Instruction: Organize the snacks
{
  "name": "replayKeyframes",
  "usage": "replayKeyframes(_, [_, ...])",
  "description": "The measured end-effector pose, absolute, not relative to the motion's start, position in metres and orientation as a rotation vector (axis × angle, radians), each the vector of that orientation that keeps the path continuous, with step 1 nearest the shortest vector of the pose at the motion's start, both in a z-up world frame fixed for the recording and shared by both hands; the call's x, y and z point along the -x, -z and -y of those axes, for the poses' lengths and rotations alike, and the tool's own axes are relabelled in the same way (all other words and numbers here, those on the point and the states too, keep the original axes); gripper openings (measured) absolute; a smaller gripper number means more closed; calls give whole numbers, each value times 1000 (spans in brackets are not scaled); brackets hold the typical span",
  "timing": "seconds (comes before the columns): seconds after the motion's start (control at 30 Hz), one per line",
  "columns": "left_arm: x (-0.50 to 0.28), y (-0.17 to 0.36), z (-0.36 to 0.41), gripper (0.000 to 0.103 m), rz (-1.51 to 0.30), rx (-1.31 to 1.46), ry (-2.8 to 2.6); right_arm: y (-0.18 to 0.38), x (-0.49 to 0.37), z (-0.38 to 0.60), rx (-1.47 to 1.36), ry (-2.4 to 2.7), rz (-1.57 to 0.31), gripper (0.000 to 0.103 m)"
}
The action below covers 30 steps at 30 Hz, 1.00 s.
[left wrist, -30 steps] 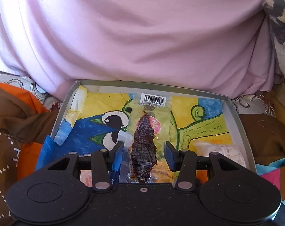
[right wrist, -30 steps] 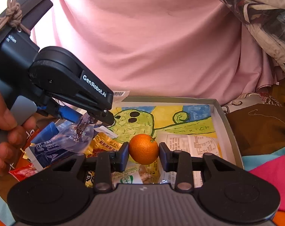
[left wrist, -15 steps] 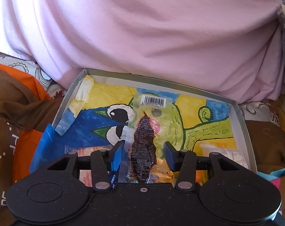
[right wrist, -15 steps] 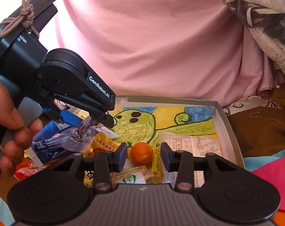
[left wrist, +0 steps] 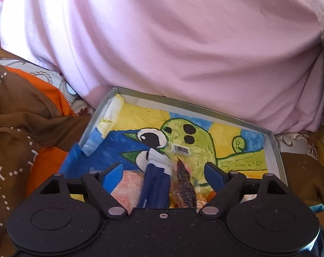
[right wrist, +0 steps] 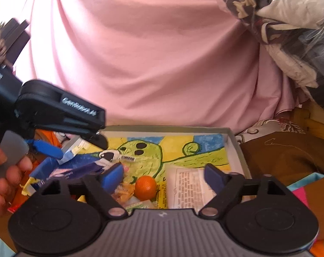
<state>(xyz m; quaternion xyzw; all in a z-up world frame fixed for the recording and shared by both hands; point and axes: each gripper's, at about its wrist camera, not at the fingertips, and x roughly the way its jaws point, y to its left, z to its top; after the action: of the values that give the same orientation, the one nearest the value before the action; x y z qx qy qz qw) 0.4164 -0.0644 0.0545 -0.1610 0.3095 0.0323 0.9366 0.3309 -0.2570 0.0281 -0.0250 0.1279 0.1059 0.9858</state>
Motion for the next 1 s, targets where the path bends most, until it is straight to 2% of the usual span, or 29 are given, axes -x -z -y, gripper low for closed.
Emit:
replayKeyframes(0.1, [-411, -57, 60, 86, -640, 343, -74, -34, -328, 261, 23, -195, -246, 101])
replayKeyframes(0.17, [-407, -59, 58, 92, -637, 354, -80, -38, -327, 262, 18, -188, -244, 103])
replayKeyframes(1.0, [-327, -90, 43, 98, -565, 330, -104, -89, -279, 260, 72, -147, -183, 103])
